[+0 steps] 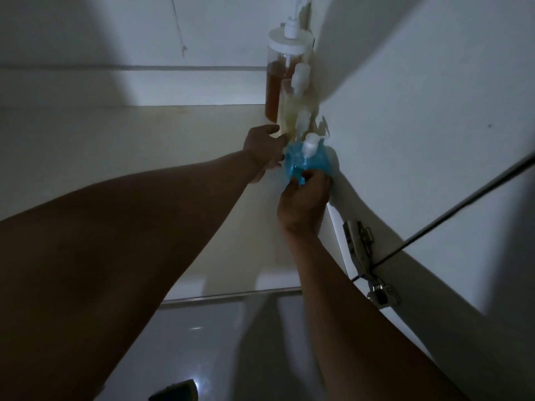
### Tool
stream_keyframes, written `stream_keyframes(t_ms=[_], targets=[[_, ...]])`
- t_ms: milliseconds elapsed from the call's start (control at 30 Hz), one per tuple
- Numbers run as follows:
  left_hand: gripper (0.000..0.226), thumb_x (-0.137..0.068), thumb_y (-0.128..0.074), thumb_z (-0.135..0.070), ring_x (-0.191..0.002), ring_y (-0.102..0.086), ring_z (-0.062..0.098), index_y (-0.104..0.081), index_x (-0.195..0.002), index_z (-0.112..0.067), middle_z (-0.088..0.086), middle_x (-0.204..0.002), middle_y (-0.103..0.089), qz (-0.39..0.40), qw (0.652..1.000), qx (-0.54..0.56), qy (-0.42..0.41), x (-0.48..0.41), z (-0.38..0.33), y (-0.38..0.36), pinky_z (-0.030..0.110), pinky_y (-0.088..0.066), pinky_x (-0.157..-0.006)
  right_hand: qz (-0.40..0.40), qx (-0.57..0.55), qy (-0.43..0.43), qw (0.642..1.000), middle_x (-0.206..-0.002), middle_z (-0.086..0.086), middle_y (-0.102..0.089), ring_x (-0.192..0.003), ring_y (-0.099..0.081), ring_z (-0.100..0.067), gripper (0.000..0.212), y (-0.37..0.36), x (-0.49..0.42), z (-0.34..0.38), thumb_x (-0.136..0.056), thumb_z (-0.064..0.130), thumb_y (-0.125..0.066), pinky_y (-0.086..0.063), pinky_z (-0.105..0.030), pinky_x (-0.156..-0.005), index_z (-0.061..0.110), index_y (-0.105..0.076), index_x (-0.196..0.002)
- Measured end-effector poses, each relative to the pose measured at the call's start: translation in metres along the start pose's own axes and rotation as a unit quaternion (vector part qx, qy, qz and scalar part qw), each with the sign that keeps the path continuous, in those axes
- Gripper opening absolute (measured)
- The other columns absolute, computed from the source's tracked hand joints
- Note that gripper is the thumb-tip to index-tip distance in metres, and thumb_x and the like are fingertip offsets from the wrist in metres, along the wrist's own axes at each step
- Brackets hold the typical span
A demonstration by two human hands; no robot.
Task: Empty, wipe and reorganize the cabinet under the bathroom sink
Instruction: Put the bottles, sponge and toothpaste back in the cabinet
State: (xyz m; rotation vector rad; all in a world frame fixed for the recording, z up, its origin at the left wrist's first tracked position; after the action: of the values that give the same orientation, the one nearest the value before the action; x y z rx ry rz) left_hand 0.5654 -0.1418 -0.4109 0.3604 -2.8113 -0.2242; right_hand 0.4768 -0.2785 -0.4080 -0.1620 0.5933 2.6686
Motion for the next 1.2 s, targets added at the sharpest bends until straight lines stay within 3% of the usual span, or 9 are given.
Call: stream_keyframes(t_ms=[100, 233, 333, 467, 600, 733, 833, 1000, 1200], targets=[[0.053, -0.092, -0.068, -0.034, -0.104, -0.066, 0.025, -0.052, -0.140, -0.019, 0.008, -0.128, -0.063, -0.029, 0.999, -0.028, -0.008, 0.015, 0.003, 0.010, 0.039, -0.060, -0.085, 0.031, 0.000, 0.002, 1.000, -0.123, -0.011, -0.050, -0.112, -0.057, -0.023, 0.026, 0.007, 0.012, 0.005, -0.095, 0.007, -0.056, -0.048, -0.024, -0.097, 0.002, -0.053, -0.120], [0.044, -0.094, -0.061, -0.040, -0.115, -0.061, 0.022, -0.060, -0.131, -0.015, 0.006, -0.127, -0.064, -0.059, 0.972, -0.205, -0.096, 0.055, -0.010, 0.029, 0.038, -0.049, -0.102, 0.060, 0.006, 0.013, 0.998, -0.126, -0.009, -0.048, -0.116, -0.055, -0.021, 0.029, 0.024, 0.032, 0.021, -0.096, 0.008, -0.054, -0.044, -0.023, -0.098, 0.007, -0.050, -0.125], [0.040, -0.093, -0.062, -0.040, -0.107, -0.064, 0.021, -0.063, -0.124, -0.016, 0.005, -0.115, -0.068, -0.045, 0.950, -0.280, -0.129, 0.092, -0.011, 0.043, 0.039, -0.052, -0.098, 0.080, 0.027, -0.001, 0.996, -0.128, -0.005, -0.048, -0.115, -0.055, -0.019, 0.033, 0.043, 0.051, 0.029, -0.097, 0.011, -0.052, -0.045, -0.024, -0.095, 0.012, -0.048, -0.129], [0.039, -0.090, -0.064, -0.042, -0.100, -0.065, 0.022, -0.064, -0.120, -0.018, 0.004, -0.109, -0.070, -0.032, 0.926, -0.347, -0.143, 0.147, -0.005, 0.059, 0.041, -0.055, -0.092, 0.090, 0.074, 0.046, 0.992, -0.127, -0.007, -0.050, -0.113, -0.056, -0.020, 0.034, 0.072, 0.084, 0.043, -0.096, 0.009, -0.052, -0.041, -0.020, -0.092, 0.010, -0.048, -0.130], [0.036, -0.092, -0.063, -0.039, -0.105, -0.062, 0.021, -0.063, -0.121, -0.019, 0.002, -0.104, -0.071, -0.012, 0.917, -0.370, -0.149, 0.222, 0.011, 0.063, 0.037, -0.052, -0.094, 0.107, 0.074, 0.041, 0.991, -0.128, -0.008, -0.053, -0.115, -0.055, -0.021, 0.036, 0.117, 0.129, 0.045, -0.095, 0.006, -0.052, -0.045, -0.031, -0.100, 0.010, -0.050, -0.130], [0.034, -0.087, -0.065, -0.030, -0.108, -0.061, 0.022, -0.065, -0.119, -0.018, 0.002, -0.104, -0.071, 0.025, 0.924, -0.353, -0.147, 0.309, 0.038, 0.057, 0.032, -0.049, -0.091, 0.130, 0.118, 0.054, 0.983, -0.117, -0.017, -0.056, -0.108, -0.055, -0.029, 0.034, 0.168, 0.186, 0.034, -0.087, -0.001, -0.052, -0.041, -0.031, -0.094, 0.003, -0.056, -0.120], [0.035, -0.088, -0.062, -0.026, -0.110, -0.061, 0.026, -0.064, -0.121, -0.014, 0.008, -0.117, -0.067, 0.079, 0.911, -0.382, -0.134, 0.358, 0.070, 0.039, 0.031, -0.048, -0.091, 0.196, 0.158, 0.041, 0.967, -0.104, -0.016, -0.058, -0.098, -0.056, -0.027, 0.028, 0.192, 0.225, 0.014, -0.083, 0.004, -0.047, -0.039, -0.028, -0.081, 0.004, -0.060, -0.107], [0.053, -0.087, -0.066, -0.027, -0.122, -0.052, 0.020, -0.049, -0.137, -0.023, 0.003, -0.137, -0.054, 0.170, 0.870, -0.458, -0.071, 0.406, 0.155, 0.013, 0.034, -0.047, -0.098, 0.346, 0.299, -0.047, 0.888, -0.134, -0.014, -0.049, -0.120, -0.052, -0.026, 0.043, 0.210, 0.289, -0.062, -0.091, 0.012, -0.058, -0.040, -0.023, -0.094, 0.005, -0.049, -0.133], [0.072, -0.079, -0.074, -0.020, -0.125, -0.051, 0.025, -0.043, -0.144, -0.021, 0.004, -0.142, -0.047, 0.230, 0.842, -0.489, -0.006, 0.424, 0.229, -0.014, 0.039, -0.048, -0.100, 0.380, 0.305, -0.174, 0.856, -0.120, -0.016, -0.058, -0.105, -0.061, -0.026, 0.053, 0.213, 0.330, -0.139, -0.080, 0.019, -0.076, -0.053, -0.033, -0.088, -0.002, -0.052, -0.122]])
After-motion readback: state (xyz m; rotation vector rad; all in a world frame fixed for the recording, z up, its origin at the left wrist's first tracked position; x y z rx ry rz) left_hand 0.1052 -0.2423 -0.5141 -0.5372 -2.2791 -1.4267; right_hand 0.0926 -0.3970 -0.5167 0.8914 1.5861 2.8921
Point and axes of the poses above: each hand's wrist, its own x-axis away from the middle knuckle, its own y-axis out of the back of the hand, z = x × y, the point moved 8 cm from there along -x, towards the middle knuckle
